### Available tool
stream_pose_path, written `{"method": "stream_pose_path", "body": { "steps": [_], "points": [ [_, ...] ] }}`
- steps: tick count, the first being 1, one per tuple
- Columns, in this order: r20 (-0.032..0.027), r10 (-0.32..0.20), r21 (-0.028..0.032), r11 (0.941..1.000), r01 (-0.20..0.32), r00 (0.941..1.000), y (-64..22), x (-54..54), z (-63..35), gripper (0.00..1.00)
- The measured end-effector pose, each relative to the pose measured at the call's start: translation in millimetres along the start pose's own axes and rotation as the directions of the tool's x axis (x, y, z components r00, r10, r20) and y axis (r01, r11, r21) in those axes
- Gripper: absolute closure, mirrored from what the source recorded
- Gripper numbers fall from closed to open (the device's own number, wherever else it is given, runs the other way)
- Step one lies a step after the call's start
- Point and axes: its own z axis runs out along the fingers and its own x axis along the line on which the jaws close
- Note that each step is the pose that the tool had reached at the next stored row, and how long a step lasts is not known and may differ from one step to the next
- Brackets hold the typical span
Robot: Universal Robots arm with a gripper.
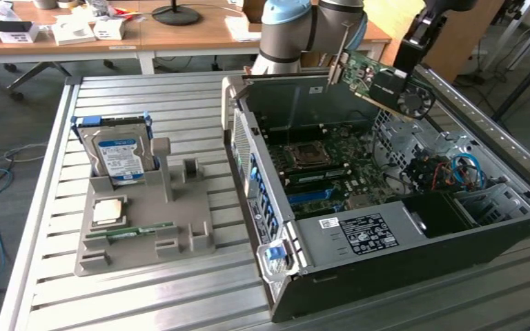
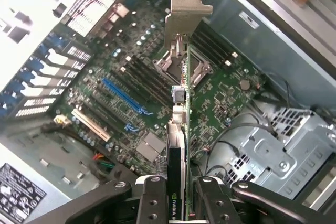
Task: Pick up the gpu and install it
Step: 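Insert the gpu into the slot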
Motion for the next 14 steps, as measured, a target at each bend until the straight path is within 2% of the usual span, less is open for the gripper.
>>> {"method": "stream_pose_path", "body": {
  "steps": [4, 7, 11, 14],
  "points": [
    [-0.0027, -0.061, -0.0003, 0.9982, 0.061, 0.9982, 0.0, 0.0, 0.0, 0.74],
    [-0.0047, -0.106, -0.0007, 0.9944, 0.106, 0.9943, 0.0, 0.0, 0.0, 0.74],
    [-0.0073, -0.164, -0.0013, 0.9864, 0.164, 0.9864, 0.0, 0.0, 0.0, 0.74],
    [-0.0091, -0.208, -0.0020, 0.9781, 0.208, 0.9780, 0.0, 0.0, 0.0, 0.74]
  ]
}}
